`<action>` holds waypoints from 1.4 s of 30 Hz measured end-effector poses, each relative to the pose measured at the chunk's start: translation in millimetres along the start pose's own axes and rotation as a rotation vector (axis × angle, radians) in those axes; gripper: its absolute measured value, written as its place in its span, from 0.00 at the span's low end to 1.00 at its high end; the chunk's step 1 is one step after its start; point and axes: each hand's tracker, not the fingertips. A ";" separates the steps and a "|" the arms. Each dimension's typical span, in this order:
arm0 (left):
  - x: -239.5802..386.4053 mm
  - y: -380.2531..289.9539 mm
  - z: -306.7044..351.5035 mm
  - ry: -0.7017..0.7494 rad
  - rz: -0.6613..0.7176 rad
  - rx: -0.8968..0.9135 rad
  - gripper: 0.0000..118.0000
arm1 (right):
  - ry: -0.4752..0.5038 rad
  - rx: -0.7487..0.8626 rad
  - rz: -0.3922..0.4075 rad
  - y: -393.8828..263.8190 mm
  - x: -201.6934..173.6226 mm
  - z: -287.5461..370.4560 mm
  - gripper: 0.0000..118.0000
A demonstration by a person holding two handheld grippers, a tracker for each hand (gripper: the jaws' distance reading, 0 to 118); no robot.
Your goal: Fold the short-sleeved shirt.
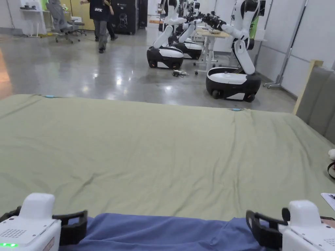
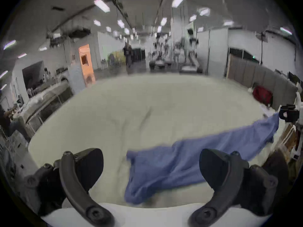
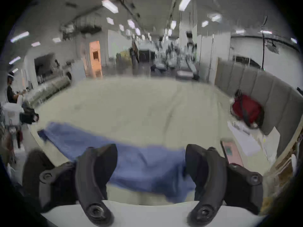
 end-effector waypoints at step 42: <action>-139.9 -140.9 -134.4 -0.883 1.323 -0.341 0.79 | -0.002 0.023 -0.065 0.9 -122.1 -35.9 0.04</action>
